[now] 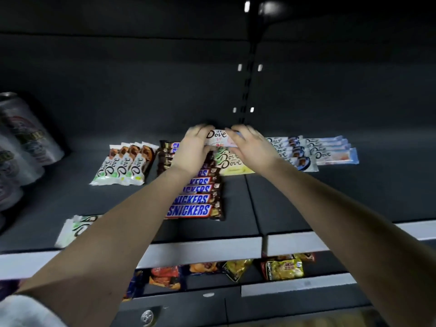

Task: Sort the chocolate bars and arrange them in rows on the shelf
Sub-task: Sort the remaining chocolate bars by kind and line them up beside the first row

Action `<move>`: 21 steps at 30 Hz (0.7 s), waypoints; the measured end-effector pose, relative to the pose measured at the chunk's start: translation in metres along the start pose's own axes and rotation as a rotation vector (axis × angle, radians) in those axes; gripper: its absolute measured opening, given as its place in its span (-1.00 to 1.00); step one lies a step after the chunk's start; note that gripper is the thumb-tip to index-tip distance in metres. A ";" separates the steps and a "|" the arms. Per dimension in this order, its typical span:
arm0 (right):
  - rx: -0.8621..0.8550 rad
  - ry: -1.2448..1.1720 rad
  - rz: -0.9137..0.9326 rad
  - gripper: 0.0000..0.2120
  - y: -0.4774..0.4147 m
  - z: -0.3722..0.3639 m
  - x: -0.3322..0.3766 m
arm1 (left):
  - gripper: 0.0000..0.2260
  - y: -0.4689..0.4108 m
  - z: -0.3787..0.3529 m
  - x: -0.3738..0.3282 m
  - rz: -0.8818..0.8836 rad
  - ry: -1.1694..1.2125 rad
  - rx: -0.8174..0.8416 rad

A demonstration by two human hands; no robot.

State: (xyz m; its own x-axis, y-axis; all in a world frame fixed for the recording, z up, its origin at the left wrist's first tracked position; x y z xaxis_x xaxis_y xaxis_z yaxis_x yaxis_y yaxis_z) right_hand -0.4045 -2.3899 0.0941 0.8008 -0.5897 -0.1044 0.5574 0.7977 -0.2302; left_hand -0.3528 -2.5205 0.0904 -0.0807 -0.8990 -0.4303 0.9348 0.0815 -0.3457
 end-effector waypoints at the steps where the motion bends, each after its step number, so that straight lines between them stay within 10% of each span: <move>1: -0.027 0.017 -0.003 -0.53 0.009 0.001 -0.011 | -0.55 -0.005 -0.007 -0.012 -0.014 0.008 0.012; 21: 0.007 0.160 -0.186 -0.32 0.189 -0.006 -0.187 | -0.54 -0.051 -0.164 -0.199 -0.195 0.185 0.189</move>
State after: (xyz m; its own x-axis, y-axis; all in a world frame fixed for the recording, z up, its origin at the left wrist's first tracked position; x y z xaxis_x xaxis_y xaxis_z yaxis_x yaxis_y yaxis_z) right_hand -0.4502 -2.1291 0.0641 0.6394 -0.7387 -0.2132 0.6941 0.6739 -0.2532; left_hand -0.4408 -2.2750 0.0572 -0.3101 -0.7950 -0.5214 0.9417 -0.1818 -0.2830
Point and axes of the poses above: each hand's wrist, its own y-axis away from the middle knuckle, its own z-axis out of the back of the hand, x = y × z, the point moved 6 cm from there along -y, towards the middle knuckle, and after that the axes turned 12 degrees about x, right-handed, at the moved point
